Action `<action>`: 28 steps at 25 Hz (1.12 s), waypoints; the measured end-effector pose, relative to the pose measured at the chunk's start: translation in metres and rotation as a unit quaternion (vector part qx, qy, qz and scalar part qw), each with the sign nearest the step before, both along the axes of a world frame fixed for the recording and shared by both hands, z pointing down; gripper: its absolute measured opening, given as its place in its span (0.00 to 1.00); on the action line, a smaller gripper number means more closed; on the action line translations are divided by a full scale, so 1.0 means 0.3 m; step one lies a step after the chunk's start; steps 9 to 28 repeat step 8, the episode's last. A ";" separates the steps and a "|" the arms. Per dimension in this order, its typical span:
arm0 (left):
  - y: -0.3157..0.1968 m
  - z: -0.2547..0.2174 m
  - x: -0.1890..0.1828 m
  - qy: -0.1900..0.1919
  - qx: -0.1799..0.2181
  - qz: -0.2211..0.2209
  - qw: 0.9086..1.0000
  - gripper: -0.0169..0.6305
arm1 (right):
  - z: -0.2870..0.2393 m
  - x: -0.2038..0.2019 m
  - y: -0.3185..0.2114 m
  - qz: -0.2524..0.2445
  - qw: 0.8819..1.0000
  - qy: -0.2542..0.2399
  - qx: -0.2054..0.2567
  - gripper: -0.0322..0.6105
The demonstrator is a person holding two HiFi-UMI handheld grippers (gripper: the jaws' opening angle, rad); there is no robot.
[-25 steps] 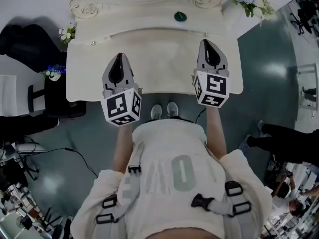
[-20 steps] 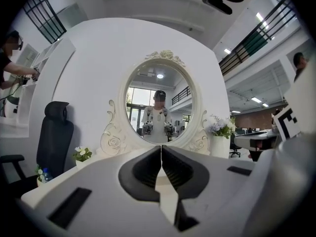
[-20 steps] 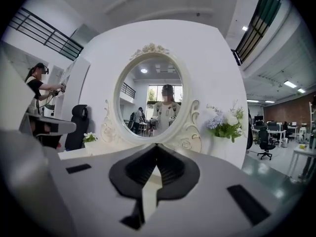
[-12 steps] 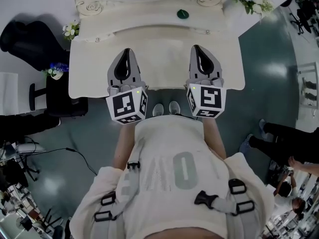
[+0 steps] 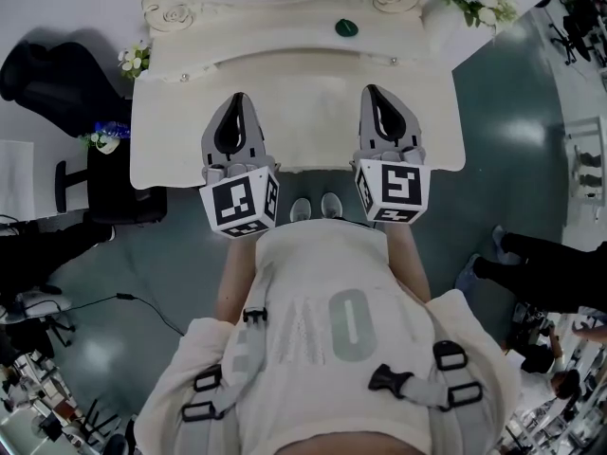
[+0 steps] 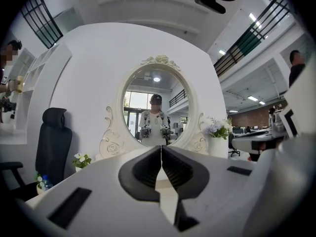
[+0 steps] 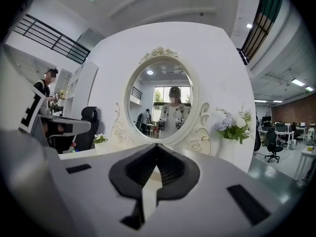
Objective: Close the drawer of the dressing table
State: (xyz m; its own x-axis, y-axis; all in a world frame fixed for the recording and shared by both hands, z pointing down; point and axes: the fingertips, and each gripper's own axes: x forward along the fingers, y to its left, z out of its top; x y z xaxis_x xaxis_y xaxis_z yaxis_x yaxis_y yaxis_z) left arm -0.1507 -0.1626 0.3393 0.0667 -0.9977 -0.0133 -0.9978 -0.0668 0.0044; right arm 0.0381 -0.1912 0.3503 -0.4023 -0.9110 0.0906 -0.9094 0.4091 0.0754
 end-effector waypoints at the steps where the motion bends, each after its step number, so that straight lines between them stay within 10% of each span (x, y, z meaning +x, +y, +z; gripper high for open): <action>1: -0.001 -0.001 0.001 0.000 0.000 0.000 1.000 0.06 | -0.001 0.001 -0.001 0.000 1.000 0.000 0.000 0.06; 28: 0.003 -0.008 0.009 -0.001 0.002 -0.003 1.000 0.06 | 0.004 0.024 -0.006 0.002 1.000 -0.001 -0.003 0.06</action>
